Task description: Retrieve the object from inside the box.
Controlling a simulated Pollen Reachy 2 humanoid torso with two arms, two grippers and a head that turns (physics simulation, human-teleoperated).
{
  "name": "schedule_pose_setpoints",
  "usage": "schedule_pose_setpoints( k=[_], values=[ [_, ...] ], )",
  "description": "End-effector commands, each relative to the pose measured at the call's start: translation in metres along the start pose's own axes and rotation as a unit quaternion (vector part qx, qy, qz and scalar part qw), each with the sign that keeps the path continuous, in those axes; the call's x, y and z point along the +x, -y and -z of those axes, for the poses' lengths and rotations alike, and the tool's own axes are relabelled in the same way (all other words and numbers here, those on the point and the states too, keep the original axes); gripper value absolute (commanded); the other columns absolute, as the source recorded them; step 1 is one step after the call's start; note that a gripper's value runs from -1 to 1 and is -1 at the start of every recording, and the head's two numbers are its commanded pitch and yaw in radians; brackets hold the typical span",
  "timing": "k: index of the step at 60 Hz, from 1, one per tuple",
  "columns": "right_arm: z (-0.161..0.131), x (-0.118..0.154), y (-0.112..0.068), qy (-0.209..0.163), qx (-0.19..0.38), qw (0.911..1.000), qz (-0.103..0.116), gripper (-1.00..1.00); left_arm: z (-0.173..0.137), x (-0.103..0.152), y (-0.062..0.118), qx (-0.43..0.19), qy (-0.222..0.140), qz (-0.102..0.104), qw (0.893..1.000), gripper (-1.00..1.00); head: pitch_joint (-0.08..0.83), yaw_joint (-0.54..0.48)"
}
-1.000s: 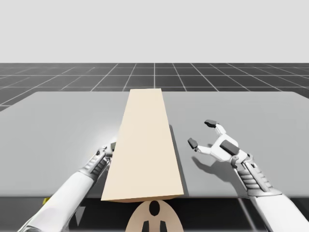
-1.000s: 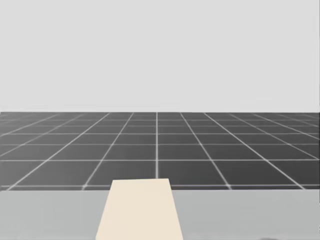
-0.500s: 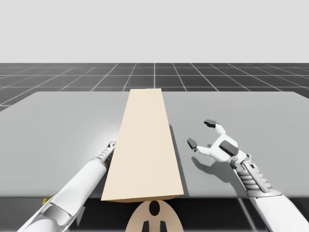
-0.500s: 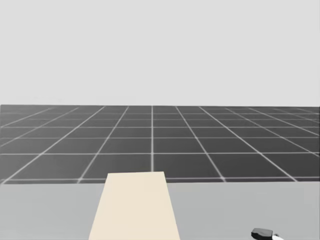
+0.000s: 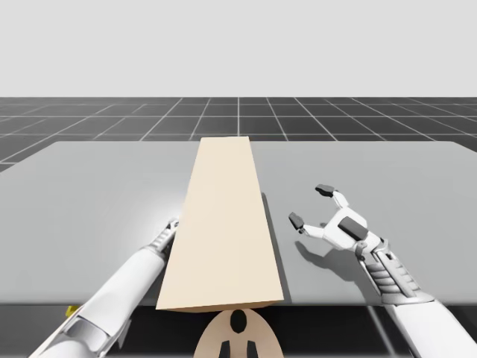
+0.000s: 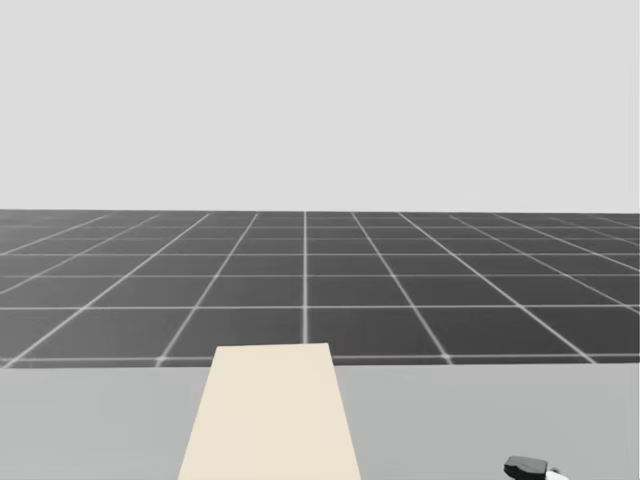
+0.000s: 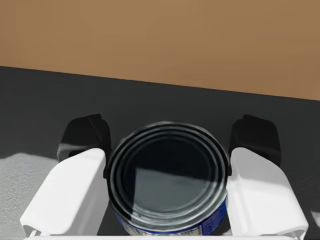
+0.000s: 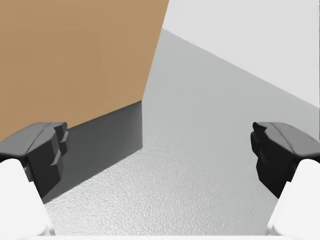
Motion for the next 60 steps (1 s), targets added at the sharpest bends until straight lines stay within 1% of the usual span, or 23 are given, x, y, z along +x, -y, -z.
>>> schedule_pose_setpoints(
  k=[1, 10, 13, 17, 21, 22, 23, 25, 27, 28, 33, 40, 45, 51, 52, 57, 60],
  values=[
    [0.000, 0.000, 0.001, 0.002, -0.003, 1.0000, 0.001, -1.00, -0.040, -0.022, -0.005, 0.027, -0.029, -0.027, 0.999, 1.00, 0.036, -0.03],
    [0.000, 0.001, 0.001, 0.004, -0.004, 1.0000, 0.002, -1.00, -0.081, -0.029, -0.020, 0.074, -0.026, -0.035, 0.996, 1.00, 0.031, -0.03],
    [0.000, 0.001, 0.002, 0.005, -0.005, 1.0000, 0.002, -1.00, -0.096, -0.031, -0.026, 0.093, -0.019, -0.042, 0.995, 1.00, 0.032, -0.03],
    [0.000, 0.002, 0.002, 0.005, -0.005, 1.0000, 0.002, -1.00, -0.114, -0.031, -0.032, 0.114, -0.012, -0.044, 0.992, 1.00, 0.030, -0.03],
    [-0.001, 0.002, 0.002, 0.006, -0.004, 1.0000, 0.002, -1.00, -0.132, -0.029, -0.037, 0.135, -0.002, -0.044, 0.990, 1.00, 0.029, -0.03],
    [-0.001, 0.002, 0.003, 0.006, -0.005, 1.0000, 0.002, -1.00, -0.141, -0.027, -0.040, 0.146, 0.002, -0.044, 0.988, 1.00, 0.028, -0.03],
    [-0.001, 0.002, 0.003, 0.006, -0.005, 1.0000, 0.002, -1.00, -0.141, -0.027, -0.040, 0.146, 0.002, -0.044, 0.988, 1.00, 0.028, -0.03],
    [-0.001, 0.002, 0.003, 0.007, -0.005, 1.0000, 0.002, -1.00, -0.156, -0.023, -0.043, 0.161, 0.010, -0.043, 0.986, 1.00, 0.028, -0.03],
    [-0.001, 0.002, 0.003, 0.007, -0.005, 1.0000, 0.002, -1.00, -0.161, -0.022, -0.044, 0.167, 0.012, -0.043, 0.985, 1.00, 0.028, -0.03],
    [-0.002, 0.002, 0.003, 0.007, -0.005, 1.0000, 0.002, -1.00, -0.170, -0.020, -0.045, 0.175, 0.015, -0.041, 0.984, 1.00, 0.028, -0.03],
    [-0.002, 0.002, 0.004, 0.008, -0.005, 1.0000, 0.001, -1.00, -0.187, -0.014, -0.047, 0.192, 0.024, -0.038, 0.980, 1.00, 0.025, -0.03],
    [-0.002, 0.003, 0.004, 0.009, -0.006, 0.9999, 0.001, -1.00, -0.209, -0.002, -0.052, 0.215, 0.032, -0.029, 0.976, 1.00, 0.021, -0.03],
    [-0.002, 0.003, 0.004, 0.009, -0.006, 0.9999, 0.001, -1.00, -0.217, 0.008, -0.056, 0.225, 0.035, -0.021, 0.973, 1.00, 0.020, -0.03],
    [-0.003, 0.003, 0.004, 0.010, -0.006, 0.9999, 0.001, -1.00, -0.223, 0.026, -0.061, 0.234, 0.038, -0.005, 0.971, 1.00, 0.019, -0.03],
    [-0.003, 0.003, 0.004, 0.011, -0.006, 0.9999, 0.001, -1.00, -0.225, 0.032, -0.062, 0.236, 0.037, 0.001, 0.971, 1.00, 0.018, -0.03],
    [-0.003, 0.003, 0.004, 0.011, -0.006, 0.9999, 0.000, -1.00, -0.228, 0.047, -0.067, 0.243, 0.042, 0.008, 0.969, 1.00, 0.019, -0.03],
    [-0.003, 0.003, 0.005, 0.011, -0.006, 0.9999, 0.000, -1.00, -0.230, 0.059, -0.072, 0.249, 0.040, 0.020, 0.968, 1.00, 0.019, -0.03]
  ],
)
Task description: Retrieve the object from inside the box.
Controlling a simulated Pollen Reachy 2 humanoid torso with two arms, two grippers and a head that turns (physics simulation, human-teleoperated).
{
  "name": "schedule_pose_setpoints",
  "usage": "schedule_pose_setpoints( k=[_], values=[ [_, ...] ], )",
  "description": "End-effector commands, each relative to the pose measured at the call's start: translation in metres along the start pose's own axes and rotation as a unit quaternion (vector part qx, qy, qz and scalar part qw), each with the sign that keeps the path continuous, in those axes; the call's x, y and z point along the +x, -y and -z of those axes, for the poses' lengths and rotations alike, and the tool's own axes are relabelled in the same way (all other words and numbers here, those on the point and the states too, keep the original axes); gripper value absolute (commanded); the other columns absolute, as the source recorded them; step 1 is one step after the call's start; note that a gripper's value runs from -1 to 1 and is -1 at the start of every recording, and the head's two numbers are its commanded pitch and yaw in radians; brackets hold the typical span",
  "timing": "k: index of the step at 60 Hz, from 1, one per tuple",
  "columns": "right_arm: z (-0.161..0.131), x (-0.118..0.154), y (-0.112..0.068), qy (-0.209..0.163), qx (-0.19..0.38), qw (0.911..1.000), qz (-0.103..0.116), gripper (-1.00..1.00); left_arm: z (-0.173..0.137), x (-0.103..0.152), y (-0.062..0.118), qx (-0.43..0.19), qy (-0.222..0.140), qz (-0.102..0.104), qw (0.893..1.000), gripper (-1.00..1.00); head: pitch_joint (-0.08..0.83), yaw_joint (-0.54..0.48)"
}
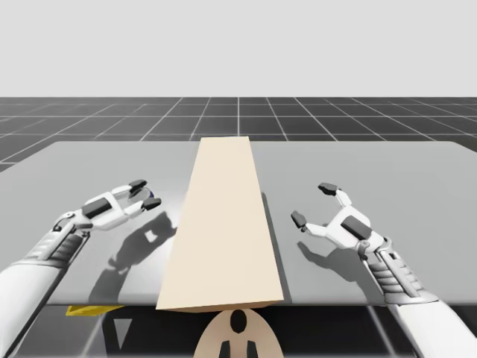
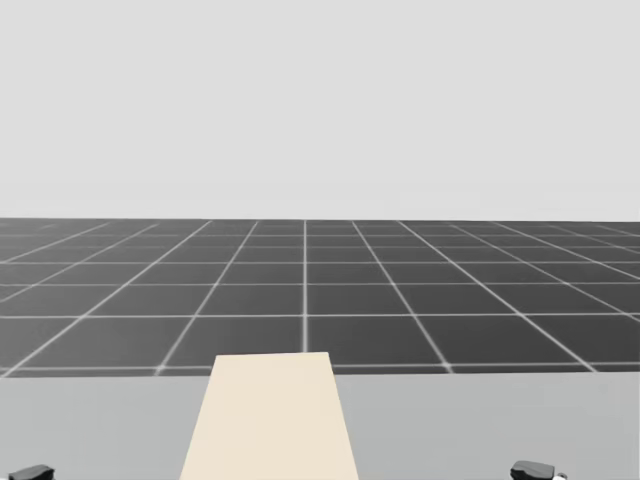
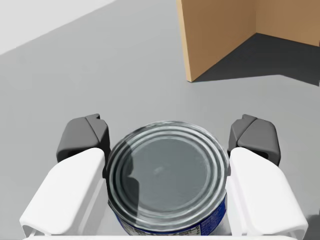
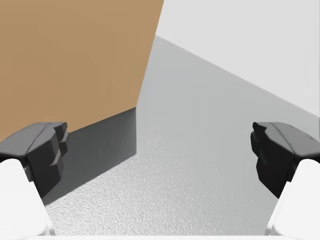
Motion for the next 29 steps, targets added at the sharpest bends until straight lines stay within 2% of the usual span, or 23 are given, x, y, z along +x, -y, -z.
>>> schedule_pose_setpoints(
  k=[1, 13, 22, 26, 29],
  values=[
    [0.000, 0.000, 0.000, 0.001, 0.000, 1.0000, 0.000, -1.00, 0.000, 0.044, -0.018, 0.012, 0.024, 0.032, 0.999, 1.00, 0.019, -0.03],
    [0.001, -0.001, 0.000, 0.000, -0.001, 1.0000, -0.003, -1.00, 0.005, 0.105, -0.035, 0.042, 0.045, 0.069, 0.996, 1.00, 0.018, -0.04],
    [0.001, -0.002, 0.000, -0.001, -0.002, 1.0000, -0.004, -1.00, 0.009, 0.152, -0.038, 0.061, 0.059, 0.102, 0.991, 1.00, 0.020, -0.04],
    [0.001, -0.002, 0.000, -0.002, -0.001, 1.0000, -0.005, -1.00, 0.008, 0.183, -0.039, 0.075, 0.082, 0.116, 0.987, 1.00, 0.021, -0.04],
    [0.001, -0.002, 0.000, -0.002, -0.001, 1.0000, -0.005, -1.00, 0.007, 0.196, -0.040, 0.081, 0.094, 0.118, 0.985, 1.00, 0.022, -0.04]
  ],
)
